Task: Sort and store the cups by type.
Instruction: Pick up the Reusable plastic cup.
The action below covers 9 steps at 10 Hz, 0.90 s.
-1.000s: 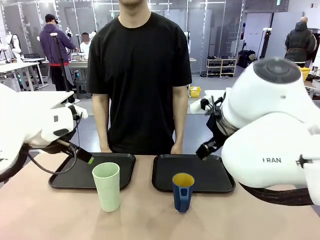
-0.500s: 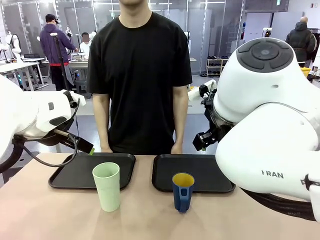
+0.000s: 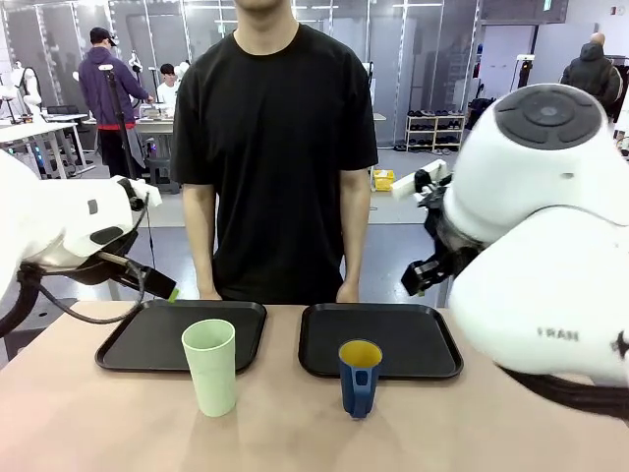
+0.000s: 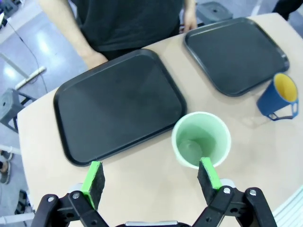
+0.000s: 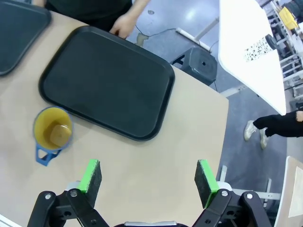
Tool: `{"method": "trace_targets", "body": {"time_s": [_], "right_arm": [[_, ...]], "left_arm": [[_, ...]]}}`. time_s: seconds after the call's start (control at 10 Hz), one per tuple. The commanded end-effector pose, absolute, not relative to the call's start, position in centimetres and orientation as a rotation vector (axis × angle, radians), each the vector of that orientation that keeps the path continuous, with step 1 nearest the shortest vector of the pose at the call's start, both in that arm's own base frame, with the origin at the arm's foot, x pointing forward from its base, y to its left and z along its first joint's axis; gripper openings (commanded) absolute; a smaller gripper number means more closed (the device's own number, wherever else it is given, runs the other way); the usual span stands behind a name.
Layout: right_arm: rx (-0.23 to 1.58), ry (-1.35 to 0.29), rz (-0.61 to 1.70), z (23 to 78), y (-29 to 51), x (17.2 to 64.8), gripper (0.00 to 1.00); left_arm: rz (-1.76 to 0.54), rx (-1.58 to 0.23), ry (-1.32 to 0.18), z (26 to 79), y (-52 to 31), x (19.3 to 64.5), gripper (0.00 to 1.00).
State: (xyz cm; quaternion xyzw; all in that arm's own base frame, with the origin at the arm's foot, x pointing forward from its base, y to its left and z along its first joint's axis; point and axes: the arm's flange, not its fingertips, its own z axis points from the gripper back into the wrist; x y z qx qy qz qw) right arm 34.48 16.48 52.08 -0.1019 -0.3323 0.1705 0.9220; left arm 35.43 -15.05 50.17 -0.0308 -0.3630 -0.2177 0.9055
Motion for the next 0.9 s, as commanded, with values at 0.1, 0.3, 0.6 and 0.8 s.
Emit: {"method": "trace_targets", "body": {"time_s": [0.1, 0.3, 0.6, 0.8], "right_arm": [[-0.244, -0.619, 0.274, 50.1, 9.1, 37.7, 1.0], [-0.293, -0.559, 0.229, 48.1, 5.7, 40.1, 1.0], [-0.289, -0.451, 0.21, 44.8, 2.5, 42.7, 1.0], [-0.256, -0.436, 0.209, 43.9, 2.0, 43.3, 1.0]], "left_arm": [[-0.378, -0.076, -0.686, 46.6, -6.5, 38.2, 1.0], [-0.361, -0.078, -0.684, 44.9, -3.0, 41.1, 1.0], [-0.302, -0.044, -0.676, 43.2, -0.2, 44.2, 1.0], [-0.29, -0.038, -0.695, 43.4, 0.1, 44.5, 1.0]]}}
